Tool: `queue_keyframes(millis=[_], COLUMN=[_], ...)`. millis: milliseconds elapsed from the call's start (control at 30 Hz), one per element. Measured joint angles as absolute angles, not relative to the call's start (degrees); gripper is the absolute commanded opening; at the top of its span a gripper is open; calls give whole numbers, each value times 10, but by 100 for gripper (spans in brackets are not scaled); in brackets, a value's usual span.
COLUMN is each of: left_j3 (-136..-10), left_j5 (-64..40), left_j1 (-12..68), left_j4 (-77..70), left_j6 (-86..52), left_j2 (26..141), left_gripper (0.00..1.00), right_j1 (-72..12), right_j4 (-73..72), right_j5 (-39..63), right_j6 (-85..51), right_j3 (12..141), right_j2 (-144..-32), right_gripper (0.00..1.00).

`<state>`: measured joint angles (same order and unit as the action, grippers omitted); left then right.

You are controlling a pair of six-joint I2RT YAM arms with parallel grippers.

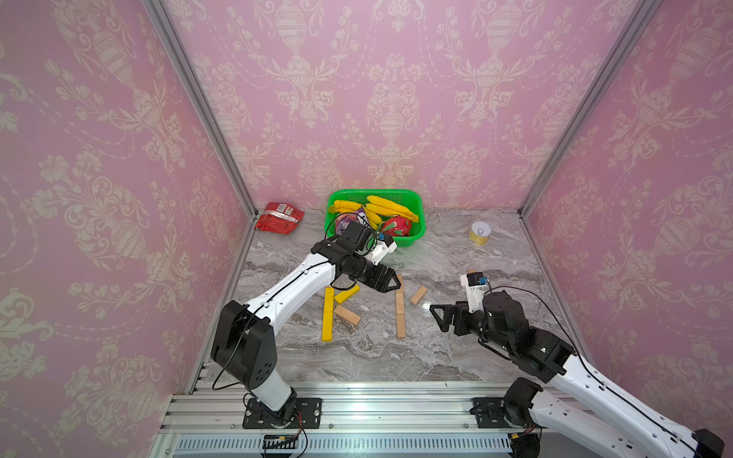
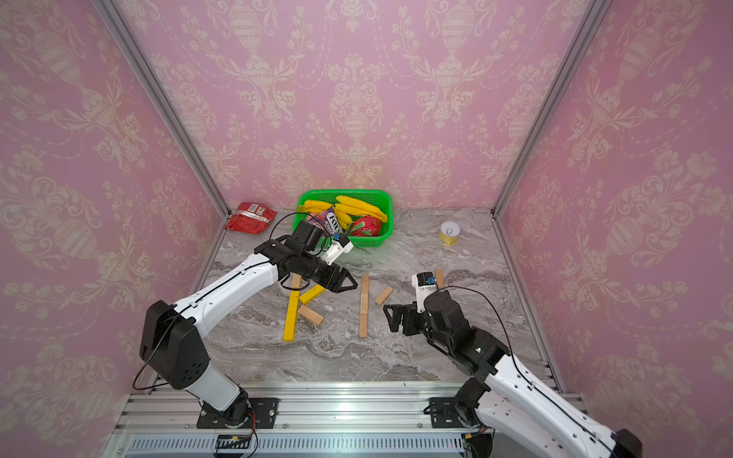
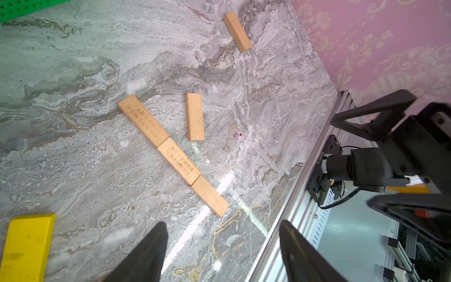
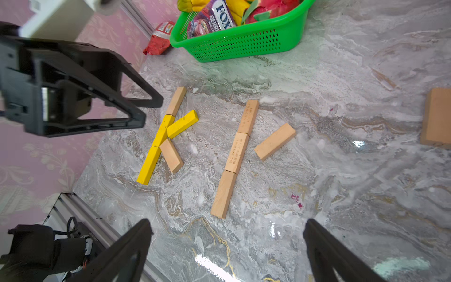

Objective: Assemble the letter k with building blocks
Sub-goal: Assemble the building block at the center of the board.

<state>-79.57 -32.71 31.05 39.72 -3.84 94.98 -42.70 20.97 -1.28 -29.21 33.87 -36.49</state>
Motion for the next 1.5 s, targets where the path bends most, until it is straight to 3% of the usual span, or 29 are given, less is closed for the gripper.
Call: queue_keyframes(millis=[167, 433, 900, 1500], left_j3=[-819, -884, -1027, -1061], left_j5=[-280, -207, -129, -83], left_j1=[337, 404, 448, 456], left_j4=[398, 400, 407, 411], left_j6=[-13, 17, 29, 2], left_j2=[1021, 1104, 1245, 1291], left_gripper=[71, 65, 51, 51], right_j1=[-427, -427, -385, -364], right_j4=[228, 245, 233, 221], right_j5=[1, -29, -58, -31], right_j6=[-257, -243, -246, -246], right_j3=[292, 245, 195, 190], right_j2=[-291, -336, -309, -340], right_gripper=[100, 100, 100, 100])
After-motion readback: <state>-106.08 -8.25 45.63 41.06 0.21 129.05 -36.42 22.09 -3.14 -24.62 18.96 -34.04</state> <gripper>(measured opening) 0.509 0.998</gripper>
